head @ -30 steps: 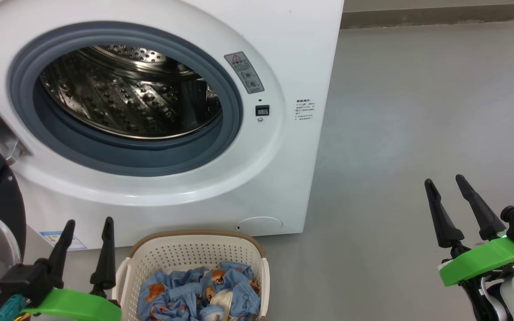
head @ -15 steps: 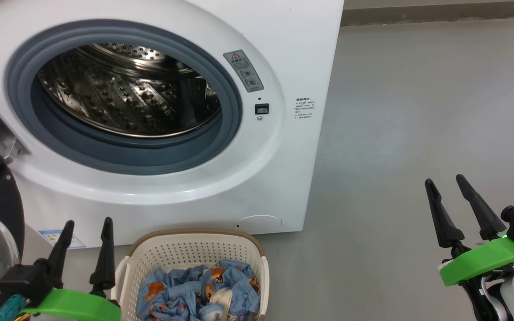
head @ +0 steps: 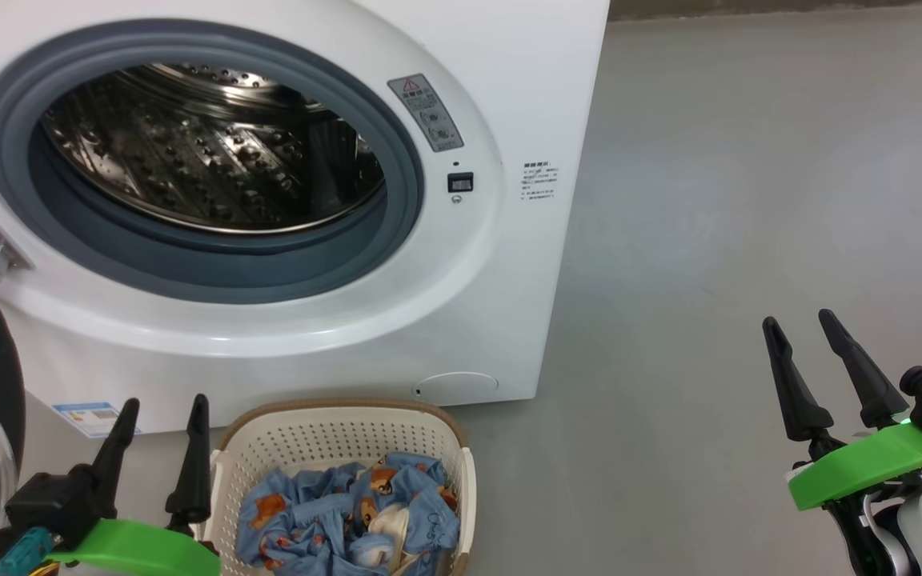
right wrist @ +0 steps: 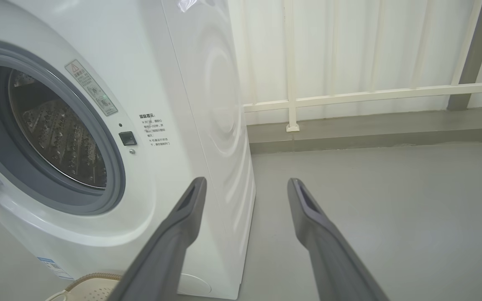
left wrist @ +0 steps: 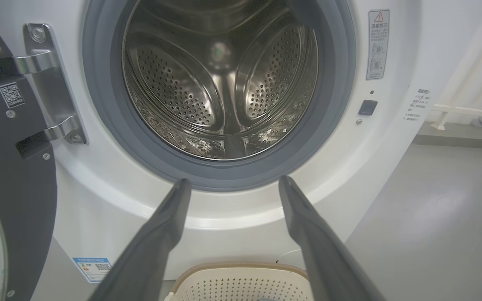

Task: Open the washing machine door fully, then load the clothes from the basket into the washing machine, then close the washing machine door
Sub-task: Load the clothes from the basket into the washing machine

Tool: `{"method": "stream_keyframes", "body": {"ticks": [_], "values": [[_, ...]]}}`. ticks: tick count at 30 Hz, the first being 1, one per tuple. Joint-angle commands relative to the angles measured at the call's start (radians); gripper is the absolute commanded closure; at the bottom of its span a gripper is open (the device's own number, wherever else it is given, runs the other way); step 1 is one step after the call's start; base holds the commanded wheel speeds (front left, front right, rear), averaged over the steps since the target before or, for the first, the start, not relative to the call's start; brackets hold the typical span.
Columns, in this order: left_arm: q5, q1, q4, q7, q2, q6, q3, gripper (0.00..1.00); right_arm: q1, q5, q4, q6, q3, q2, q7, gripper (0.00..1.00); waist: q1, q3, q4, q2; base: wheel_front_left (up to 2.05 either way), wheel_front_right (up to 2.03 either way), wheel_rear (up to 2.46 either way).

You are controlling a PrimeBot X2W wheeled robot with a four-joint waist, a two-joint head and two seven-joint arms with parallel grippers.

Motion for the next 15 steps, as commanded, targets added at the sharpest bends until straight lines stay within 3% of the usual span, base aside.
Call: {"method": "stream_keyframes", "body": {"ticks": [1, 15], "values": [[0.005, -0.049, -0.021, -0.001, 0.031, 0.007, 0.036, 0.0, -0.027, -0.008, -0.025, 0.008, 0.006, -0.014, -0.012, 0.0, 0.0, 0.013, -0.006, -0.0001, 0.0, 0.0, 0.0], [0.006, -0.092, 0.005, 0.034, 0.033, 0.007, 0.012, 0.0, -0.048, -0.027, -0.043, 0.008, -0.008, 0.022, -0.012, 0.0, 0.0, 0.103, -0.052, -0.0001, 0.0, 0.0, 0.0]]}}
